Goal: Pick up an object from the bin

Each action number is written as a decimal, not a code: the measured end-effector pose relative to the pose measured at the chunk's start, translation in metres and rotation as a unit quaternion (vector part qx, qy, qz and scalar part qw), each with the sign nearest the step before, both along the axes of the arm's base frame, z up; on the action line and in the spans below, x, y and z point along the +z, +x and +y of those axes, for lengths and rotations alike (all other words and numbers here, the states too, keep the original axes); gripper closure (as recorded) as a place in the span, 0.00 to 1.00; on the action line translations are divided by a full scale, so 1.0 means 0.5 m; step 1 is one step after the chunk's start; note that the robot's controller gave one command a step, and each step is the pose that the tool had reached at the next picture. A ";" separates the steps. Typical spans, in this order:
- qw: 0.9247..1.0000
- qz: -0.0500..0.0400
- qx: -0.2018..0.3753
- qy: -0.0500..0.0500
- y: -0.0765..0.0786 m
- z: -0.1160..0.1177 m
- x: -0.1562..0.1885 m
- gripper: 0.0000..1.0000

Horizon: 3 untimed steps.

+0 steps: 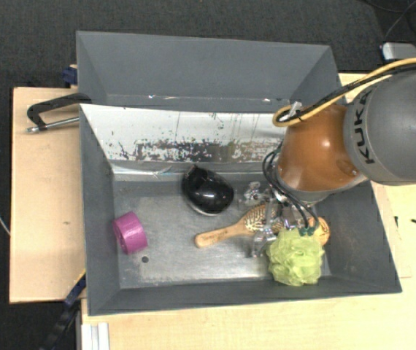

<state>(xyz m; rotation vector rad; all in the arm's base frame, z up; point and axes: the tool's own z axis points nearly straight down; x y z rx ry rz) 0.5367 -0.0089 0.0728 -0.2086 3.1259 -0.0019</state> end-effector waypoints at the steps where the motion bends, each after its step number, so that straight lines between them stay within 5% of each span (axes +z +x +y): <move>1: 1.000 -0.001 -0.023 0.002 0.018 -0.036 0.003 1.00; 3: 1.000 0.001 -0.023 0.002 0.016 -0.036 0.010 1.00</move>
Offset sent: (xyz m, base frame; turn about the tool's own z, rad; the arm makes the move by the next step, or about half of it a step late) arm 0.0000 0.0000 0.0000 0.0000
